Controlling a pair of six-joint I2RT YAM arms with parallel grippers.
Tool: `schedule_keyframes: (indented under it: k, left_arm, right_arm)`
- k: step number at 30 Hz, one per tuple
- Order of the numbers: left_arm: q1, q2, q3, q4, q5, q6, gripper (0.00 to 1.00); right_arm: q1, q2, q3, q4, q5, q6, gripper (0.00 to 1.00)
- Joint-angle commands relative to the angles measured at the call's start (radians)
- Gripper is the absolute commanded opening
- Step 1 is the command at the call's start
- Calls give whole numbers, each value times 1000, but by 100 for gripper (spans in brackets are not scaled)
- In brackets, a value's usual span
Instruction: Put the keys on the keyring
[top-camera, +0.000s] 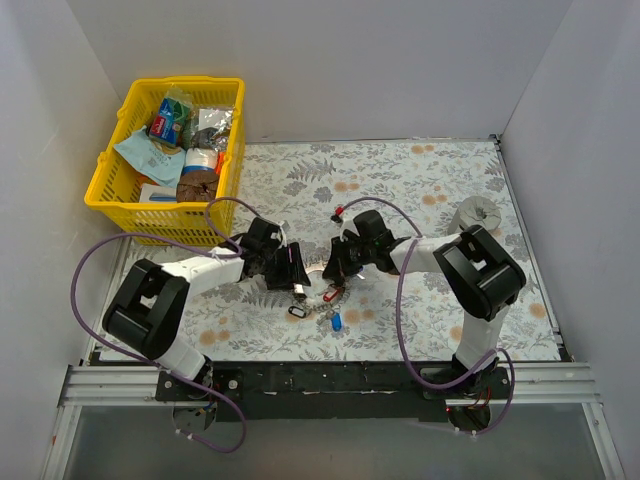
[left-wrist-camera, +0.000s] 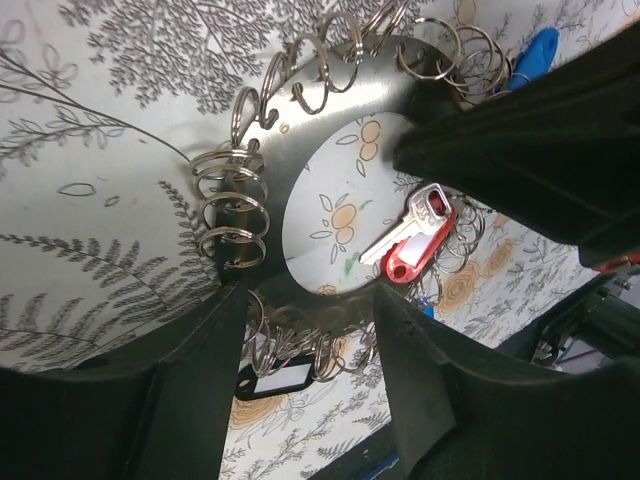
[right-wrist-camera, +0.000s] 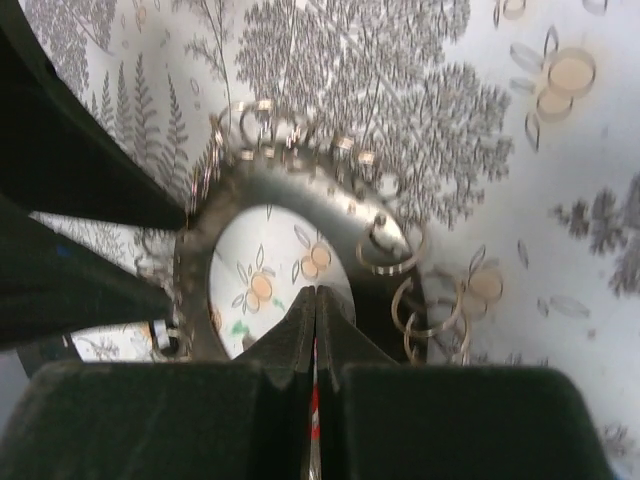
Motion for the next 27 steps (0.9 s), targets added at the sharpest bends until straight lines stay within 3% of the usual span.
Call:
schedule_keyframes:
  k: [1,11,22,27]
  left_arm:
    - [-30,-38,-34,21,13,-37,52]
    - [-87,-49,-36,35,-5,-75,52]
    - [-85,-172,22,-54,-169,-20,64]
    - [-87,-141,68,-51,-219,20,66]
  right_arm:
    - [1,66,85,-29,3,-58,1]
    - [1,151,213,-77,-22,-87,1]
    - [-13,-113,130,-91,36,-84,2]
    - [-19,-238,29,-146,76,-83,3]
